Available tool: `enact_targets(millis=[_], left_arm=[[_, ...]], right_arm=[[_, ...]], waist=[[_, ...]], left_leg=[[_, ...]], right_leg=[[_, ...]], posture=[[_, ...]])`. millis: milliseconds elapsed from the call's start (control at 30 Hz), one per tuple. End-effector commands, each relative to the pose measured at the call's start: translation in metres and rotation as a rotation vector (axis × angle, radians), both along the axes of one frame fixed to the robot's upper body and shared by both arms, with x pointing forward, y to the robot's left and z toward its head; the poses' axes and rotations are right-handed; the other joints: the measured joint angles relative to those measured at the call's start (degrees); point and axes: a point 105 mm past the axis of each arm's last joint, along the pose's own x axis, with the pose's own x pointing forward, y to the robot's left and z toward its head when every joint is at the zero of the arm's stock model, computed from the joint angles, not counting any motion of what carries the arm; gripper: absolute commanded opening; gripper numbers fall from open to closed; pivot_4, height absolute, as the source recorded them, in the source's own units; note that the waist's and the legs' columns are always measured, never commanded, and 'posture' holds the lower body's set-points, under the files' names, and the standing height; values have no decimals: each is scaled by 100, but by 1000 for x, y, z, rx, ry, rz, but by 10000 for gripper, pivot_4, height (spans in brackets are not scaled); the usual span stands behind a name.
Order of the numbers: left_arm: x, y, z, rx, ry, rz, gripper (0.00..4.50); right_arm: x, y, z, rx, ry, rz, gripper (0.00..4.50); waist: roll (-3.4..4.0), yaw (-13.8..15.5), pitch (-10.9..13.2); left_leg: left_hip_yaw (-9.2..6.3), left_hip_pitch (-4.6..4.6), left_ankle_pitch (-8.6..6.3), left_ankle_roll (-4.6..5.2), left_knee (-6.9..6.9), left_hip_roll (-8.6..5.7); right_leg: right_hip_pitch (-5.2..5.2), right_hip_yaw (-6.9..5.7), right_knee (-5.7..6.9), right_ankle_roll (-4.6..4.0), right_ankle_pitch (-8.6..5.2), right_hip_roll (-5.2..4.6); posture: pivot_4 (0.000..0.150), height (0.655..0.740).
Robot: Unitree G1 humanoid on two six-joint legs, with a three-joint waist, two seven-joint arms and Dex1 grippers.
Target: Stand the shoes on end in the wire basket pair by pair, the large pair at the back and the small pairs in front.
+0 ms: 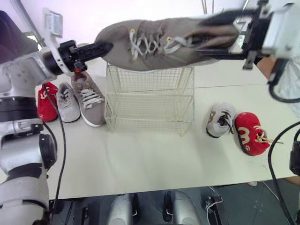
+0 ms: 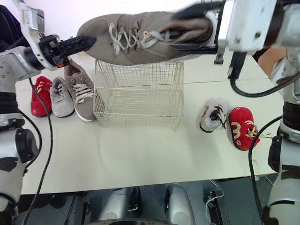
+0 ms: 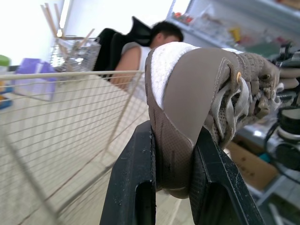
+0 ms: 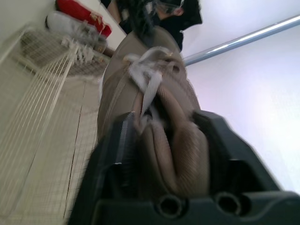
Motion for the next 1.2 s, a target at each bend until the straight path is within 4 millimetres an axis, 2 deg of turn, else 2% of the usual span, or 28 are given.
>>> enact_targets(millis=[33, 67, 200, 267, 367, 433, 567, 667, 867, 1033, 1200], left_arm=[[-21, 7, 39, -147, -120, -37, 2951], [-21, 8, 39, -166, -117, -32, 2951], [-25, 14, 42, -299, -107, -7, 2951], [-27, 14, 41, -331, -105, 2, 2951], [-29, 10, 39, -380, -103, 13, 2951], [-30, 7, 38, -409, -99, 16, 2951], [-31, -1, 36, -432, -83, 2, 2951], [-30, -10, 33, -441, -63, -15, 2951], [-29, -20, 27, -445, -34, -28, 2951], [-29, -23, 21, -440, -12, -20, 2951], [-26, -27, 14, -435, 16, -1, 2951]], right_arm=[[-9, -24, 33, 188, 77, -67, 42601], [-9, -30, 36, 224, 108, -86, 43942], [-13, -71, 52, 573, 342, -120, 43942], [-14, -81, 51, 666, 412, -129, 43942], [-12, -96, 37, 843, 545, -122, 43942], [-10, -98, 23, 943, 639, -84, 43942], [-8, -65, -7, 967, 794, 52, 43942], [0, -41, -13, 979, 825, 116, 43942], [13, -13, -3, 1008, 821, 216, 43942], [15, 2, 6, 1007, 810, 286, 43942], [14, 16, 8, 962, 809, 317, 43942]], waist=[[-3, -5, 1], [-3, -7, 1], [-4, 7, 0], [-5, 10, 0], [-8, 10, -2], [-8, 13, -2], [-5, -11, -1], [-4, -15, -2], [-4, -3, -2], [-4, -9, -2], [-4, -8, -2]], left_leg=[[0, -1, 0, 0, 1, 0], [-1, -1, 0, 0, 1, 0], [-4, -1, -1, 1, 0, 0], [-5, -1, -1, 1, 1, 0], [-6, 0, -1, 1, 1, 0], [-5, 7, 0, 1, 2, -1], [-5, 13, 1, -1, 4, 0], [-5, 16, 3, -4, 3, 1], [-4, 13, 2, -3, 3, -3], [-5, 11, 2, -2, 3, -3], [-5, 11, 2, -2, 3, -2]], right_leg=[[0, 0, 0, 0, 0, 0], [0, 0, -1, 0, 0, 0], [0, 0, 1, -1, 1, -3], [2, 0, 2, -2, 1, -5], [4, -1, 3, -2, 2, -5], [10, 1, 5, -2, 2, -7], [12, 2, 14, -2, 4, -5], [11, 4, 16, -2, 4, -2], [11, 6, 12, -1, 4, -2], [11, 5, 8, -1, 5, -2], [11, 5, 7, -1, 5, -1]], posture=[[1500, 7400], [1500, 7400], [1500, 7400], [1500, 7400], [1500, 7400], [1500, 7400], [1500, 7400], [1500, 7400], [1500, 7400], [1500, 7400], [1500, 7400]])
